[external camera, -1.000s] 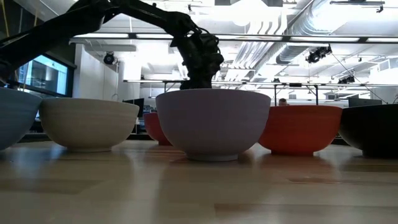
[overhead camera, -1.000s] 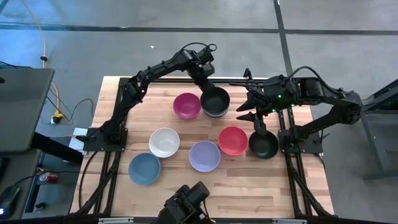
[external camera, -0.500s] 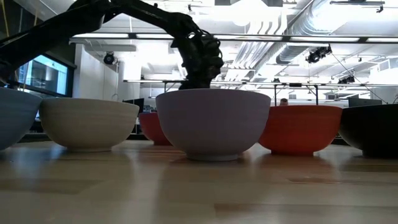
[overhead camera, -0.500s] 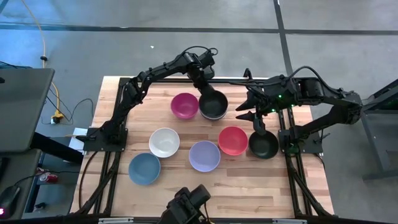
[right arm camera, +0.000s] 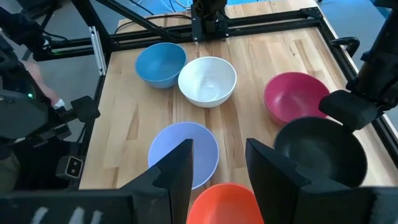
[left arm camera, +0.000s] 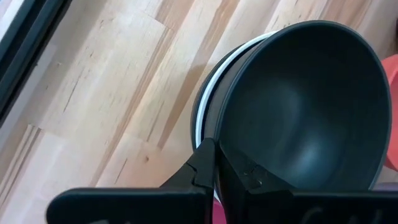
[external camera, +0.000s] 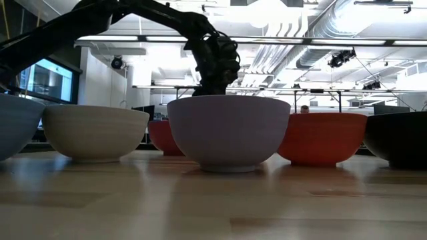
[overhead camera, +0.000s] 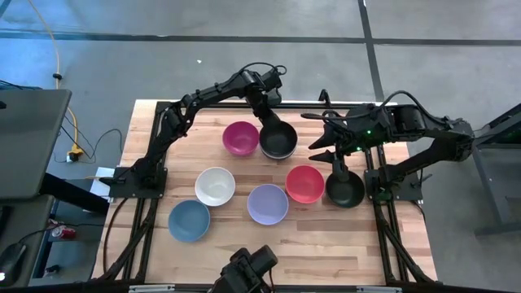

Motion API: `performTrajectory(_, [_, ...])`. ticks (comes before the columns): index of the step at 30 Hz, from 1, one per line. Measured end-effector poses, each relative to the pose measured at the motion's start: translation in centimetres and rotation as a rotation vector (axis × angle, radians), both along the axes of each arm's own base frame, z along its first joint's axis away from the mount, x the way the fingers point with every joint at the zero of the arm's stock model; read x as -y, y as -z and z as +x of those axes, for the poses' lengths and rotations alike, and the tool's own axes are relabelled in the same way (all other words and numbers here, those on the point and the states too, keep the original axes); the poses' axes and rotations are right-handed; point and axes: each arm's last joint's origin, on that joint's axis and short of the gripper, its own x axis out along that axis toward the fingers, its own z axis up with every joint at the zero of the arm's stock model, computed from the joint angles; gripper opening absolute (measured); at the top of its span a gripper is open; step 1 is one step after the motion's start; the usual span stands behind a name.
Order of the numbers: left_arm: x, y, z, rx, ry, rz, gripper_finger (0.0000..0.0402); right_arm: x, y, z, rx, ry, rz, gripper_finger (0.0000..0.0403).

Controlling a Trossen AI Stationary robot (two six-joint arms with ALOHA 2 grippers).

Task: Nest bowls inside each other
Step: Stack the top black bowl on top of the white bowl, then stack the pink bowl on top of the black bowl

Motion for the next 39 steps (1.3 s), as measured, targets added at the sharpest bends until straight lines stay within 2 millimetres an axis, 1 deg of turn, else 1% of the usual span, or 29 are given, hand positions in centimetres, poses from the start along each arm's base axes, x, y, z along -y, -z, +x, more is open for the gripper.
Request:
performTrajectory(6, [0.3, 0.0, 0.2, -0.007, 0.01, 0.005, 0.0, -0.2, 0.0, 0.0, 0.0, 0.01, 0.008, 0.014])
performTrajectory(11, [0.4, 0.6, 0.5, -0.018, 0.03, 0.011, 0.0006, -0.5, 0.0, -0.1, 0.001, 0.017, -0.002, 0.014])
performTrajectory(16, [0.5, 0.2, 0.6, 0.013, 0.085, 0.024, 0.005, -0.5, 0.0, -0.1, 0.001, 0.014, -0.005, 0.014])
performTrajectory(21, [0.5, -0.8, 0.7, 0.041, 0.141, 0.063, 0.0099, -0.5, 0.0, -0.1, 0.001, 0.018, -0.013, 0.014])
performTrajectory(24, [0.3, -1.5, 0.5, 0.05, 0.173, 0.095, 0.0121, -0.5, 0.0, -0.1, -0.001, 0.018, -0.013, 0.014])
performTrajectory(25, [0.2, -1.8, 0.3, 0.034, 0.183, 0.106, 0.0127, -0.5, 0.1, -0.1, -0.006, 0.02, -0.011, 0.014])
performTrajectory(27, [0.0, -2.4, -0.9, -0.041, 0.202, 0.114, 0.0135, -0.5, 0.2, -0.2, -0.022, 0.024, -0.008, 0.014])
performTrajectory(29, [-0.3, -2.5, -2.7, -0.165, 0.222, 0.117, 0.0139, -0.5, 0.4, -0.3, -0.046, 0.038, 0.006, 0.014])
performTrajectory(31, [-0.6, -2.2, -4.5, -0.286, 0.245, 0.066, 0.014, -0.4, 0.6, -0.5, -0.073, 0.053, 0.014, 0.014])
performTrajectory(32, [-0.9, -2.2, -5.0, -0.307, 0.239, 0.058, 0.014, -0.4, 0.6, -0.5, -0.081, 0.061, 0.009, 0.014])
performTrajectory(34, [-1.6, -2.3, -5.5, -0.296, 0.214, 0.067, 0.0138, -0.3, 0.7, -0.6, -0.089, 0.075, -0.004, 0.014])
performTrajectory(36, [-1.8, -2.7, -6.2, -0.279, 0.211, 0.052, 0.0137, -0.3, 0.7, -0.6, -0.087, 0.082, -0.017, 0.014])
performTrajectory(39, [-1.7, -3.3, -6.4, -0.259, 0.241, 0.065, 0.0137, -0.3, 0.7, -0.6, -0.087, 0.074, -0.033, 0.014])
